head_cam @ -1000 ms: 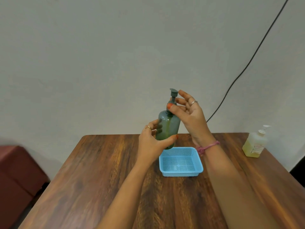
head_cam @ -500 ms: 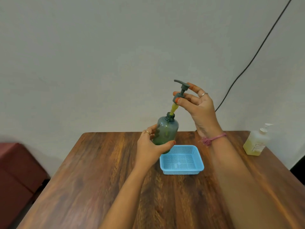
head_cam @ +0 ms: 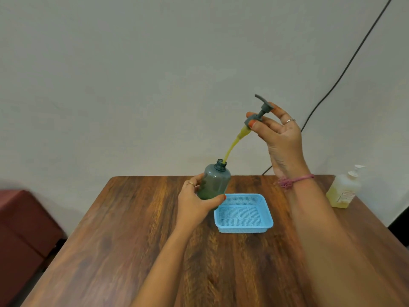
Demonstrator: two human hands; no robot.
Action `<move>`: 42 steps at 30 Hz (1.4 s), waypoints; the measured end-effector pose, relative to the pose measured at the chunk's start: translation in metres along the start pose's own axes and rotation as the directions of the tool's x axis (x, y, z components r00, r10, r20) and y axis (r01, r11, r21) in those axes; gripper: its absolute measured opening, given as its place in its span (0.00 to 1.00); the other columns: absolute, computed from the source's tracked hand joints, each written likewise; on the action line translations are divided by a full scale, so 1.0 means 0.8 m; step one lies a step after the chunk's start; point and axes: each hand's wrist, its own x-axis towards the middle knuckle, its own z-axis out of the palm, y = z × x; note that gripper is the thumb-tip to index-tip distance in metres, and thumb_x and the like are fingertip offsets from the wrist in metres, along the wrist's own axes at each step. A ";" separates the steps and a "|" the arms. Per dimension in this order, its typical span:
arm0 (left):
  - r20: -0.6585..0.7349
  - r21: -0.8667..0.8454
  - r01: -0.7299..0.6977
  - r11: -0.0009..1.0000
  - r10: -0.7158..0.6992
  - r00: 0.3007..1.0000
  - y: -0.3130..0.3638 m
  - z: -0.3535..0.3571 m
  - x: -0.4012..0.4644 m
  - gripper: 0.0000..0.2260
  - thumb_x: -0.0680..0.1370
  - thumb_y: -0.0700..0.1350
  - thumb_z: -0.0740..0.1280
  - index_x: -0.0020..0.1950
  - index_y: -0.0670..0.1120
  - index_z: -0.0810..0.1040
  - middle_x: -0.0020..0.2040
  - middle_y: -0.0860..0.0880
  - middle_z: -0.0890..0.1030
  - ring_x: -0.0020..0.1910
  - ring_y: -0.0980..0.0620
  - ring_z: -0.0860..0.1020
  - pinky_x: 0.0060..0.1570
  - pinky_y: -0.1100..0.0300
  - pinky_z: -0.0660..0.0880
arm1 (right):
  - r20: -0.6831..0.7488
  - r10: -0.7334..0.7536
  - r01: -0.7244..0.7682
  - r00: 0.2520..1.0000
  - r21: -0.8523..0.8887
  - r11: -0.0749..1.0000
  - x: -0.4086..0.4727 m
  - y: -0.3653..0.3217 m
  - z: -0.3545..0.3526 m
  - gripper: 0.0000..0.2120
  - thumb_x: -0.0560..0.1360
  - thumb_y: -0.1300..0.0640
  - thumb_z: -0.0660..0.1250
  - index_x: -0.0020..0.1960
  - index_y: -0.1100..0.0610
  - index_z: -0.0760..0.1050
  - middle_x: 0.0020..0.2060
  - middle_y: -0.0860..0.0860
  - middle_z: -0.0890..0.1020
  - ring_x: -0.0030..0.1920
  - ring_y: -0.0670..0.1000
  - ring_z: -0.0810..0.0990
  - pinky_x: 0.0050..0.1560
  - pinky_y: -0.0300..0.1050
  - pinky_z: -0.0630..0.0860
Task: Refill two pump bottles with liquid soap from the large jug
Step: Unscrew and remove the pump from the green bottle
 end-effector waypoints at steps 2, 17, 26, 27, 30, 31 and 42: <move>-0.003 -0.004 0.004 1.000 -0.004 1.000 -0.002 -0.001 0.000 0.33 0.64 0.45 0.80 0.67 0.52 0.72 0.60 0.54 0.74 0.58 0.58 0.75 0.51 0.66 0.74 | -0.021 -0.006 0.006 1.000 0.008 1.000 0.001 -0.001 -0.002 0.27 0.71 0.69 0.71 0.68 0.63 0.67 0.46 0.56 0.86 0.52 0.54 0.84 0.53 0.42 0.79; -0.008 -0.030 0.026 0.999 -0.027 1.000 -0.009 0.001 -0.001 0.31 0.65 0.45 0.80 0.64 0.53 0.72 0.59 0.55 0.74 0.57 0.58 0.75 0.52 0.64 0.76 | -0.130 0.013 -0.015 0.991 -0.016 1.000 -0.002 0.012 -0.015 0.24 0.72 0.66 0.71 0.66 0.59 0.68 0.44 0.53 0.86 0.48 0.48 0.85 0.43 0.33 0.75; 0.002 -0.031 0.098 0.995 -0.098 0.995 -0.038 0.005 -0.008 0.35 0.62 0.49 0.82 0.67 0.49 0.73 0.62 0.54 0.77 0.59 0.56 0.76 0.53 0.62 0.77 | -0.289 0.151 -0.143 0.945 0.049 0.989 -0.025 0.039 -0.055 0.17 0.72 0.61 0.72 0.58 0.50 0.71 0.46 0.47 0.85 0.48 0.44 0.81 0.44 0.39 0.70; 0.010 -0.036 0.109 0.993 -0.108 0.994 -0.042 0.006 -0.011 0.35 0.62 0.48 0.82 0.66 0.49 0.73 0.62 0.54 0.77 0.59 0.56 0.76 0.51 0.64 0.76 | -0.306 0.177 -0.167 0.935 0.059 0.984 -0.034 0.046 -0.061 0.18 0.73 0.61 0.71 0.58 0.49 0.71 0.47 0.48 0.85 0.49 0.45 0.81 0.42 0.39 0.70; 0.047 -0.051 0.132 0.990 -0.130 0.990 -0.055 0.011 -0.021 0.31 0.63 0.47 0.82 0.62 0.52 0.73 0.59 0.56 0.77 0.57 0.57 0.76 0.48 0.69 0.75 | -0.355 0.274 -0.243 0.894 0.129 0.961 -0.066 0.073 -0.083 0.20 0.73 0.66 0.70 0.60 0.52 0.70 0.51 0.53 0.83 0.47 0.48 0.81 0.39 0.38 0.72; 0.069 -0.049 0.143 0.988 -0.139 0.988 -0.061 0.012 -0.026 0.31 0.63 0.46 0.82 0.62 0.52 0.73 0.58 0.57 0.78 0.56 0.59 0.76 0.48 0.69 0.75 | -0.373 0.308 -0.275 0.875 0.142 0.951 -0.079 0.083 -0.090 0.21 0.73 0.67 0.70 0.62 0.54 0.70 0.51 0.53 0.83 0.45 0.47 0.82 0.40 0.39 0.74; 0.200 0.057 0.321 0.945 -0.326 0.924 -0.151 0.049 -0.091 0.30 0.66 0.40 0.79 0.63 0.54 0.70 0.55 0.58 0.78 0.56 0.58 0.77 0.49 0.71 0.71 | -0.586 0.601 -0.741 0.543 0.002 0.671 -0.261 0.242 -0.182 0.12 0.67 0.62 0.77 0.48 0.60 0.80 0.48 0.59 0.83 0.47 0.53 0.83 0.49 0.47 0.80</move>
